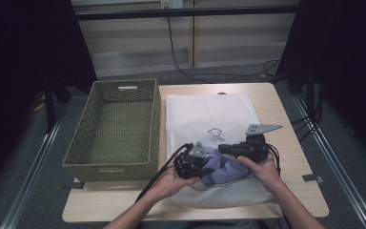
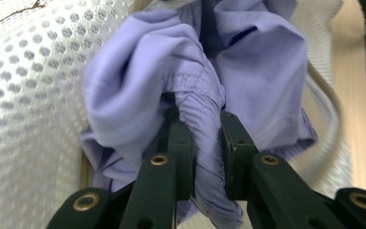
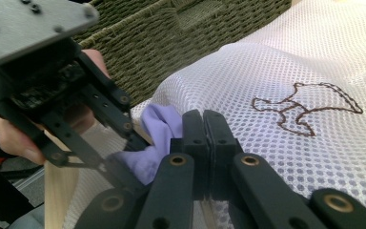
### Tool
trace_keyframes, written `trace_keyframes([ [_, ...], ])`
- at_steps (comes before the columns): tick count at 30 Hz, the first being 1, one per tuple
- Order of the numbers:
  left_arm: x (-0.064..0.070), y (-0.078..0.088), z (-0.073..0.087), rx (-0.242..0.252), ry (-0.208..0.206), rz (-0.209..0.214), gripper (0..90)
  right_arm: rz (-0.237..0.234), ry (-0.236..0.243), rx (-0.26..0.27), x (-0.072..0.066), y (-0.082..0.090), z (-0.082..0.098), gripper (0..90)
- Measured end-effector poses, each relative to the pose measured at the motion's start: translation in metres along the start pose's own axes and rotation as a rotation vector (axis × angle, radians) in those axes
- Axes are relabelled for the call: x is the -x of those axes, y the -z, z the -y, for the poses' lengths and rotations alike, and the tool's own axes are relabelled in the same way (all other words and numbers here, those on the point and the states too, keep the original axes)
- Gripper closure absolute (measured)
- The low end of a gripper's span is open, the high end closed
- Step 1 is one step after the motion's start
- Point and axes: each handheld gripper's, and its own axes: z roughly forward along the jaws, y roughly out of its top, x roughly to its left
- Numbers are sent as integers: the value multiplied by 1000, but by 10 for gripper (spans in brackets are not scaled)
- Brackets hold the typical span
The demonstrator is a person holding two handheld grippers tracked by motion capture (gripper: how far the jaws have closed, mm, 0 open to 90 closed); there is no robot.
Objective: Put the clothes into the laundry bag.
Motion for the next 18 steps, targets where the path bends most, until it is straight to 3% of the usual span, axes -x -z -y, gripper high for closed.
trace_keyframes([
  [6, -8, -19, 10, -34, 31, -7, 780, -3, 6, 5, -2, 1, 0, 897],
  [8, -9, -23, 11, -28, 35, -5, 779, -2, 8, 7, -3, 2, 0, 897],
  [9, -8, -24, 11, -20, 55, -9, 779, -2, 10, 7, -3, 2, -1, 897],
  [10, -9, -25, 11, -31, 32, -15, 779, -2, 11, 9, -3, 2, -1, 897],
  [16, -8, -28, 12, -38, 52, -25, 779, -5, 18, 22, -6, 7, -3, 897],
  [18, -8, -28, 12, -58, 30, -27, 779, -6, 26, 23, -8, 8, -3, 897],
])
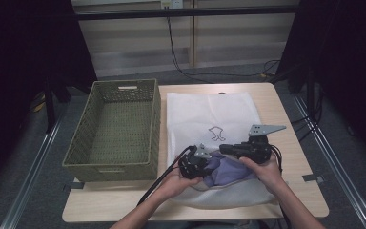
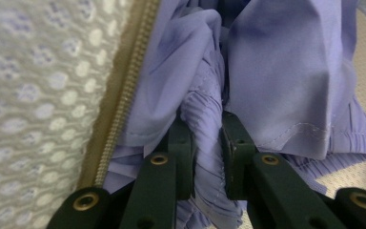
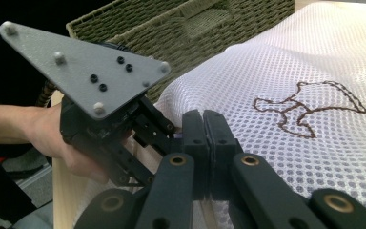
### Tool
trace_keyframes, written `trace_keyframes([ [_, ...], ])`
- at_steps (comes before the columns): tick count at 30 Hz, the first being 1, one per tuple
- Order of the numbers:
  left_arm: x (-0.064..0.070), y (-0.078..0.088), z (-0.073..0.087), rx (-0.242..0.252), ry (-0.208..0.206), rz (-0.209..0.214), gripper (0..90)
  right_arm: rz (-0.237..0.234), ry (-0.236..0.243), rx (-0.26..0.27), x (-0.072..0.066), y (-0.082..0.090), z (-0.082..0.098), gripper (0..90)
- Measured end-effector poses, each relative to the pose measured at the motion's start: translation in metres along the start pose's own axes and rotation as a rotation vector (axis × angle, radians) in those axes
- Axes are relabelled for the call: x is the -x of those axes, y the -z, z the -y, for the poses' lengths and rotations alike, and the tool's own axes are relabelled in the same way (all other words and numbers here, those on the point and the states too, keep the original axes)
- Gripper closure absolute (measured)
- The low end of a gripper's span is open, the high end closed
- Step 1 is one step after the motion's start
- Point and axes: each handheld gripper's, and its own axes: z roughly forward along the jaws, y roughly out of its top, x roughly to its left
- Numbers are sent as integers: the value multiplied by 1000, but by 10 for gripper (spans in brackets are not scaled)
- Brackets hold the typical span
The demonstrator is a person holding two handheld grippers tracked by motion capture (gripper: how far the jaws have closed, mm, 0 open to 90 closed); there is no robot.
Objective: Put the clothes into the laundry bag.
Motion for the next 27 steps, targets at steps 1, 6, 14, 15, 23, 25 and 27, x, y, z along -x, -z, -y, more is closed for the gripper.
trace_keyframes([
  [1, 0, 0, 0, 1, 1, 3, 779, 0, 3, -5, -1, 0, 0, 897],
  [6, 0, -1, 1, 8, 10, 1, 777, -1, 10, -33, -2, -1, 5, 895],
  [14, -1, -1, 2, 12, 22, 4, 765, -1, 6, -95, 2, -12, 15, 891],
  [15, -1, -2, 3, 29, 22, 8, 761, 1, 6, -99, 3, -13, 15, 890],
  [23, -1, -2, 3, 33, 37, 28, 698, 23, 8, -140, 7, -20, 22, 878],
  [25, -2, 0, 2, 18, 30, 33, 675, 24, 4, -144, 8, -21, 24, 873],
  [27, -1, 1, 3, 37, 41, 42, 649, 25, 9, -144, 9, -21, 24, 871],
])
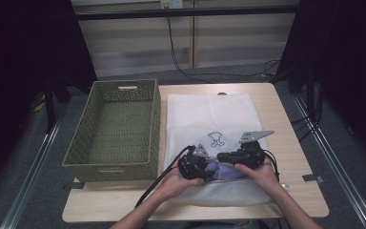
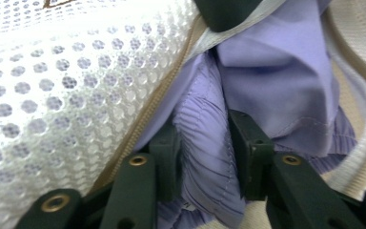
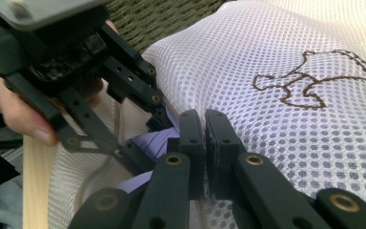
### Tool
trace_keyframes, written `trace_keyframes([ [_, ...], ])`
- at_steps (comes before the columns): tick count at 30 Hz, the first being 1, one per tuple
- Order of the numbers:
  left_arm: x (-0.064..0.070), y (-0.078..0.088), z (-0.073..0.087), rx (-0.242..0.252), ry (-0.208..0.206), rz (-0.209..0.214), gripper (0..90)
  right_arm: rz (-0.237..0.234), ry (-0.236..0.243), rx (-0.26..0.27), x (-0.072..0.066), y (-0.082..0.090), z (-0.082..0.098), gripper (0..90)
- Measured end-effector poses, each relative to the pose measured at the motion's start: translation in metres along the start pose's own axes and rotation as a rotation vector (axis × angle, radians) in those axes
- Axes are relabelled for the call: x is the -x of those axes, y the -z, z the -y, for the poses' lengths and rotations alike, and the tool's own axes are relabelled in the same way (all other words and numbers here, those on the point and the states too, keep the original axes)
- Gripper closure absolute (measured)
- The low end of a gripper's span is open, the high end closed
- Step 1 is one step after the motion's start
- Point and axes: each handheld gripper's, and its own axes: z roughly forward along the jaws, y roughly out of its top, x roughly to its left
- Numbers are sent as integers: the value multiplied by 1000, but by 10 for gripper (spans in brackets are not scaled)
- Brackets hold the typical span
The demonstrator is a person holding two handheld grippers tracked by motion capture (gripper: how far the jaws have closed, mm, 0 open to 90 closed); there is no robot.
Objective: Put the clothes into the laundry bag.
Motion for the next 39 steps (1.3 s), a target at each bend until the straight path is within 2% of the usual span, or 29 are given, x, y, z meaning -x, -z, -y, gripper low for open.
trace_keyframes([
  [3, 2, 3, -1, -1, 16, 2, 595, 3, -4, 0, 0, 0, 0, 862],
  [5, 5, 11, 0, -5, -8, -3, 556, 4, -3, 3, 1, 1, 0, 848],
  [7, 6, 14, 0, 10, 1, -4, 509, 10, -4, 7, 1, 2, 0, 826],
  [12, 13, 43, 4, 74, 34, -9, 452, 25, 1, 17, 0, 5, -2, 794],
  [15, 18, 52, 4, 88, 14, -15, 466, 23, -7, 28, 0, 7, -3, 778],
  [16, 24, 61, 4, 129, 3, 2, 507, 22, -6, 36, 0, 9, -4, 767],
  [17, 24, 61, 4, 129, 3, 2, 534, 22, -7, 41, 0, 10, -4, 764],
  [18, 32, 64, 5, 157, -12, 33, 572, 21, -5, 45, 0, 11, -5, 753],
  [19, 32, 64, 5, 157, -12, 33, 601, 16, -11, 53, 0, 12, -5, 748],
  [20, 38, 60, 7, 153, -28, 64, 613, 11, -17, 65, 1, 13, -6, 745],
  [22, 42, 52, 8, 145, -43, 65, 599, 14, -16, 76, 0, 16, -7, 732],
  [25, 44, 38, 8, 108, -50, 77, 553, 3, -19, 101, -1, 21, -9, 712],
  [26, 44, 35, 8, 87, -70, 79, 553, 4, -17, 109, -1, 22, -10, 708],
  [27, 44, 35, 8, 87, -70, 79, 558, 4, -17, 109, -1, 22, -10, 708],
  [28, 46, 28, 8, 72, -83, 68, 566, 1, -8, 124, -3, 27, -12, 707],
  [29, 47, 27, 8, 52, -87, 74, 591, -1, -7, 128, -4, 28, -13, 709],
  [30, 47, 26, 9, 52, -105, 88, 653, -9, -6, 135, -6, 30, -13, 713],
  [31, 49, 26, 9, 34, -113, 85, 689, -17, -2, 138, -7, 32, -14, 713],
  [32, 51, 25, 9, 58, -102, 84, 709, -25, 4, 131, -10, 34, -13, 710],
  [36, 53, 29, 10, 39, -122, 103, 759, -45, 35, 97, -18, 39, -8, 701],
  [37, 55, 28, 11, 54, -114, 120, 773, -47, 38, 89, -19, 40, -5, 706],
  [39, 57, 26, 13, 35, -132, 130, 801, -61, 38, 75, -22, 42, 1, 720],
])
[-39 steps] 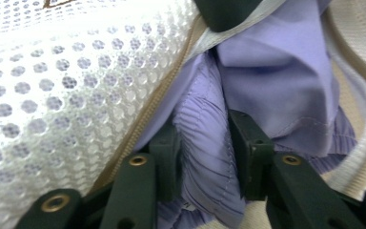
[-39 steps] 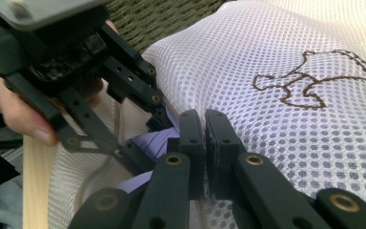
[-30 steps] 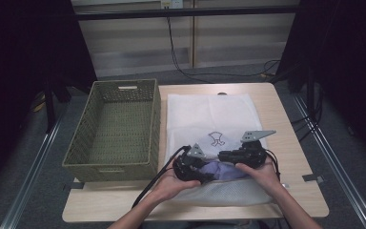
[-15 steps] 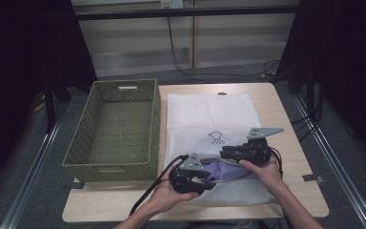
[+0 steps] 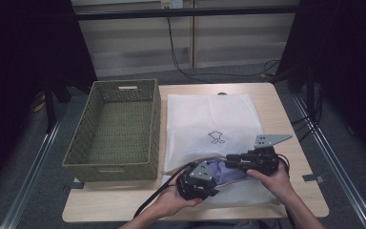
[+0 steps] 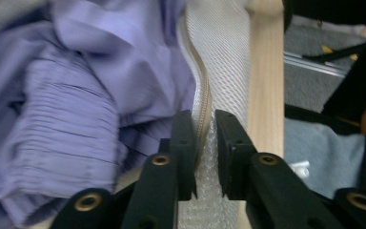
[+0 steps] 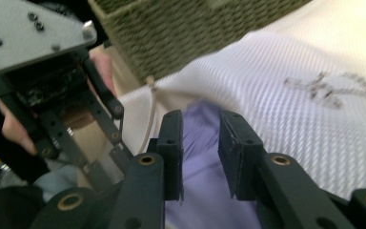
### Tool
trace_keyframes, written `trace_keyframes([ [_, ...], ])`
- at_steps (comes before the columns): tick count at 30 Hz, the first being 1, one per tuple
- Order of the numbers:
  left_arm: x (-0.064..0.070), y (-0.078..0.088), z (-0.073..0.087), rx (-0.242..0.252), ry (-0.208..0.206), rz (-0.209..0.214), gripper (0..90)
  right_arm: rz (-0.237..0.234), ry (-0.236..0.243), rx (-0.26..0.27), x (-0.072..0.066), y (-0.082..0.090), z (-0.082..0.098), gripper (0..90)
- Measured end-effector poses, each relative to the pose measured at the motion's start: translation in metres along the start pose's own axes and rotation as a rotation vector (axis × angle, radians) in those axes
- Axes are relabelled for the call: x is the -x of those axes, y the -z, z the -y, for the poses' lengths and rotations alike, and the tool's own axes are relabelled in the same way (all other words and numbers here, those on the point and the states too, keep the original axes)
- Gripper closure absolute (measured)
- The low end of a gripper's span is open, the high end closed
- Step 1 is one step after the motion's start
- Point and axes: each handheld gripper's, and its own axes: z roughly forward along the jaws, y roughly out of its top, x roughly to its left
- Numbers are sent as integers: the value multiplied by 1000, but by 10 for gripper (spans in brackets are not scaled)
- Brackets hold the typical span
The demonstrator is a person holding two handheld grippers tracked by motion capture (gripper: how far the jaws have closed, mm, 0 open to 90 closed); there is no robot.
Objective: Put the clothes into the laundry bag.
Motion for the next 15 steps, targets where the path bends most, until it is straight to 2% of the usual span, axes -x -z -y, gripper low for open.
trace_keyframes([
  [1, 0, 0, 0, 0, 0, 0, 812, -1, 4, -9, -1, 0, 3, 720],
  [2, 1, -1, 0, -24, -15, -4, 812, -1, 4, -9, -1, 0, 3, 720],
  [3, 4, -6, 2, -14, -9, -4, 826, -15, 8, -32, -3, -2, 10, 727],
  [5, 6, -6, 1, -69, -29, -5, 833, -33, 15, -67, -4, -6, 14, 735],
  [6, 6, -10, 2, -52, -19, 5, 838, -37, 20, -92, -4, -9, 16, 735],
  [8, 6, -12, 4, -66, -20, 6, 844, -41, 23, -113, -5, -12, 18, 732],
  [9, 6, -15, 5, -95, -20, 0, 844, -43, 27, -131, -5, -16, 20, 726],
  [11, 7, -22, 9, -88, -27, 6, 850, -52, 44, -185, -7, -27, 25, 698],
  [12, 8, -23, 10, -94, -25, 5, 851, -49, 47, -192, -7, -29, 26, 692],
  [13, 9, -21, 8, -139, -34, -24, 852, -48, 50, -203, -7, -32, 28, 689],
  [14, 7, -24, 10, -97, -20, 12, 852, -49, 52, -212, -6, -34, 29, 679],
  [15, 6, -24, 10, -91, -20, 13, 852, -52, 52, -223, -6, -36, 31, 666],
])
